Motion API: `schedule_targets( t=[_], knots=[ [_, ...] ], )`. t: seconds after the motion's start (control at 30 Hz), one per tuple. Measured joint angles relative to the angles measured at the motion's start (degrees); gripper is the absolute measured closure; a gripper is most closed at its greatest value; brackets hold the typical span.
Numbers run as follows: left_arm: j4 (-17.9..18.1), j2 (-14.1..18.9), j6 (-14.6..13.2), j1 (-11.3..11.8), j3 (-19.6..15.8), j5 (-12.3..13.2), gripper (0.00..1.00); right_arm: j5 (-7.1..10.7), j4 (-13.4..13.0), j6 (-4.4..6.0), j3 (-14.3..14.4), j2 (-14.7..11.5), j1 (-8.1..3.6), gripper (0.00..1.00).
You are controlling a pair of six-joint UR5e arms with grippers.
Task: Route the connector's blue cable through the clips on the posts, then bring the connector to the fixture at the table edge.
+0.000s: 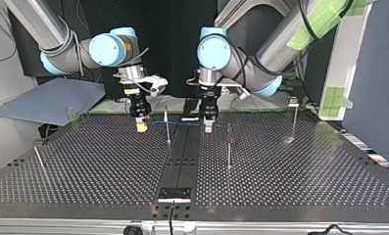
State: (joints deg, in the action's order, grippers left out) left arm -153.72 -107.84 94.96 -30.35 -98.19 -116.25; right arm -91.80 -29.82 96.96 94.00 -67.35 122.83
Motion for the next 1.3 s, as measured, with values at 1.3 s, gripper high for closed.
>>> schedule_targets(
  t=[1.3],
  knots=[
    [2.2, -1.3, -0.3, 0.9, 2.6, -3.2, 0.00, 0.03, 1.2, -0.57, 0.0, 0.0, 0.19, 0.98]
  ],
)
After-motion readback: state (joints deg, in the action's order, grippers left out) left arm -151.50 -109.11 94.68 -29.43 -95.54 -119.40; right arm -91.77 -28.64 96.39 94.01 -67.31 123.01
